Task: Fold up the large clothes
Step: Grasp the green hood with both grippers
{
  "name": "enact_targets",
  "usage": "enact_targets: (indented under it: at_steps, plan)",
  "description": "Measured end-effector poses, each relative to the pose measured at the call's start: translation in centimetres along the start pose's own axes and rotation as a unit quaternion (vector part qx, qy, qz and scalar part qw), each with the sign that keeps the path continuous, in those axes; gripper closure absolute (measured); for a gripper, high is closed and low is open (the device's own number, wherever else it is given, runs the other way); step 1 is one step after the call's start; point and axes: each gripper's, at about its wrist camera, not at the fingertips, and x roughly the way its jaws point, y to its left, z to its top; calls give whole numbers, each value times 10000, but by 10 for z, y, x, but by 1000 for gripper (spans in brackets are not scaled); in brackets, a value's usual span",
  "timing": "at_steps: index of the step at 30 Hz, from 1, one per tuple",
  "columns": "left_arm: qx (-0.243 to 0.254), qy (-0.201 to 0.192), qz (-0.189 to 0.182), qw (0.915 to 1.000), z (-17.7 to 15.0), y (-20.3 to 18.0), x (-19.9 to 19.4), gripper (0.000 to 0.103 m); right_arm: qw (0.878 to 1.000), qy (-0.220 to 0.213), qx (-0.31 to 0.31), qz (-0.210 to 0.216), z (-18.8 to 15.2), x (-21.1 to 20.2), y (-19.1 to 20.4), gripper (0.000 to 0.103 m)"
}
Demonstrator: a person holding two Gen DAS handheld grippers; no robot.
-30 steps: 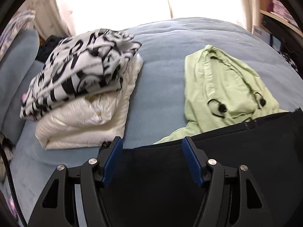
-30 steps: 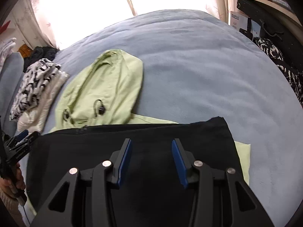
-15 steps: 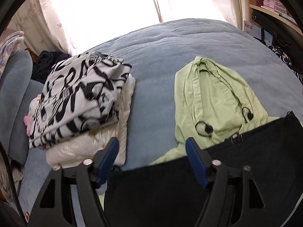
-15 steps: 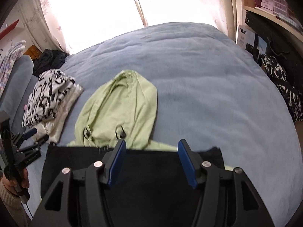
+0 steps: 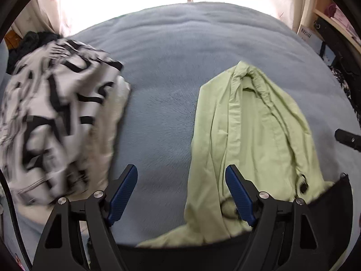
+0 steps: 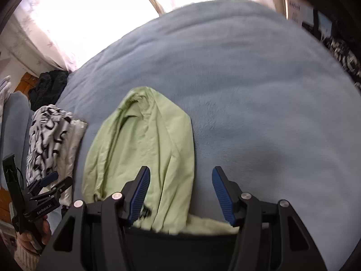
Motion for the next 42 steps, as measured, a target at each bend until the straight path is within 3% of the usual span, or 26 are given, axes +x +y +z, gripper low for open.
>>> enact_targets:
  at_steps: [7,12,13,14,15,16,17,19,22,25,29,35,39,42]
  plan:
    - [-104,265,17,9996,14,0,65,24,9992,308,194,135,12,66,-6,46]
    - [-634,283,-390,9968,16,12,91,24,9986,334,339,250,20,98,-11,44]
    - [-660,226,-427,9966,16,13,91,30,9986,282,351,292,21,100,-10,44]
    - [-634,134,-490,9967,17,11,91,51,9986,200,347,333,23,102,-9,44]
    - [-550,68,-605,9966,17,9,89,65,9987,126,335,376,25,103,-7,44]
    - [-516,38,-765,9957,18,7,88,98,9986,93,316,405,26,104,-5,46]
    - [-549,5,-857,9948,17,4,85,101,9989,69,282,378,28,106,-2,49]
    - [-426,-231,-558,9973,15,-5,75,101,9997,76,72,229,30,108,7,92]
    - [-261,-524,-325,9978,11,-11,53,102,9996,-65,-246,88,28,97,21,98]
    - [-248,-715,-351,9965,5,-4,21,102,9976,-448,-525,79,22,61,30,98]
    - [-213,-977,-348,9944,-14,11,-33,103,9924,-907,-744,373,3,-1,42,98]
    - [-412,-1188,-708,9895,-85,34,-109,103,9800,-1386,-1237,720,-62,-92,60,98]
    - [-466,-1000,-923,9896,-149,45,-127,101,9805,-1312,-1282,711,-121,-121,48,93]
    - [-472,-587,-940,9927,-201,45,-114,101,9869,-942,-1266,341,-163,-117,36,76]
